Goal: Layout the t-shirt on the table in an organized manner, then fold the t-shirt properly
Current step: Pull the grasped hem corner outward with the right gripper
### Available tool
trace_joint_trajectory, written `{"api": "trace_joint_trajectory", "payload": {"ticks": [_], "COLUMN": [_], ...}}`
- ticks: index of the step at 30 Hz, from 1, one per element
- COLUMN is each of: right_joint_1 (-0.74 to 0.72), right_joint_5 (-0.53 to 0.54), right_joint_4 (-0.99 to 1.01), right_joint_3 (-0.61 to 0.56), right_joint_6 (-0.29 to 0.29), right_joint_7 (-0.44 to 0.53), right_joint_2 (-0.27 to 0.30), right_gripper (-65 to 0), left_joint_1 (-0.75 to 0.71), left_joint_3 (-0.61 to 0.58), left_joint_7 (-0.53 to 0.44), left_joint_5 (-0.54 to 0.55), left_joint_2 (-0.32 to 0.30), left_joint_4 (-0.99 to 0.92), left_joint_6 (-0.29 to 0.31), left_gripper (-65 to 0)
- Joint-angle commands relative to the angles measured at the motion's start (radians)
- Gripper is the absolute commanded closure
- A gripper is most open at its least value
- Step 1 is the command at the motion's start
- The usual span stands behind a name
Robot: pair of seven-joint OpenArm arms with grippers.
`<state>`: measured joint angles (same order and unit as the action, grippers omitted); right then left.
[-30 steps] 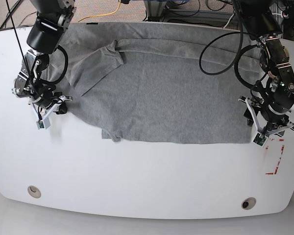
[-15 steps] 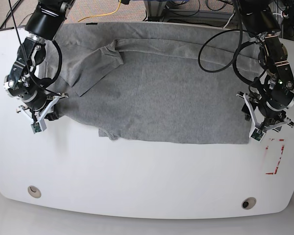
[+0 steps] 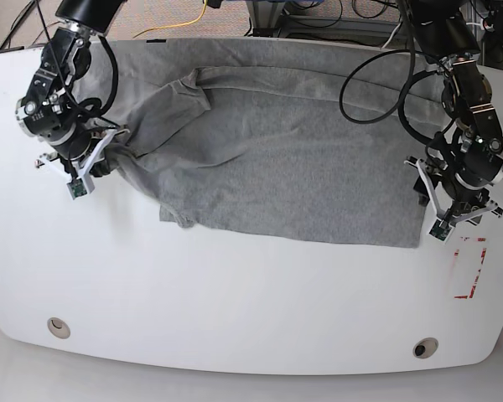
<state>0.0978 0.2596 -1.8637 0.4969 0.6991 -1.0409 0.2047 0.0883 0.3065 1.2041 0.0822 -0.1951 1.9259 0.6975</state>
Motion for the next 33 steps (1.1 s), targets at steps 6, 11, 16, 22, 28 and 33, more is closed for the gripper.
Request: {"api": "trace_joint_trajectory", "payload": {"ticks": [6,11,16,22,28,33], "right_joint_1": [-0.003,-0.071,-0.185,-0.321,-0.404,-0.447], "right_joint_5": [-0.006,-0.007,-0.007,-0.006,-0.004,0.002], "right_joint_4": [-0.018,0.009,0.118,0.313,0.505,0.648], "right_joint_3": [0.007,0.010,0.010,0.007,-0.014,-0.063], "right_joint_6": [-0.001,-0.001,-0.001,-0.001,-0.001,-0.001], "right_joint_7": [0.020,0.020,0.021,0.027,0.116,0.172], "right_joint_2": [-0.029,-0.034,-0.031,-0.027,-0.031,-0.032], "right_gripper": [-25.8,-49.6,-52.8,-43.6,-40.1,-39.6], "left_joint_1": [0.015,0.005,0.001,-0.008,-0.011,-0.011], "left_joint_3": [0.003,0.003,0.003,0.003,0.003,0.003], "left_joint_7": [-0.014,-0.014,-0.014,-0.014,-0.014,-0.014], "left_joint_5": [0.003,0.003,0.003,0.003,0.003,0.003], "left_joint_2": [-0.011,-0.011,-0.011,-0.011,-0.011,-0.011], "left_joint_4": [0.013,0.013,0.013,0.013,0.013,0.013], "left_joint_6": [0.001,0.001,0.001,0.001,0.001,0.001], "left_gripper": [-30.7,-30.7,-30.7,-30.7,-30.7,-30.7]}}
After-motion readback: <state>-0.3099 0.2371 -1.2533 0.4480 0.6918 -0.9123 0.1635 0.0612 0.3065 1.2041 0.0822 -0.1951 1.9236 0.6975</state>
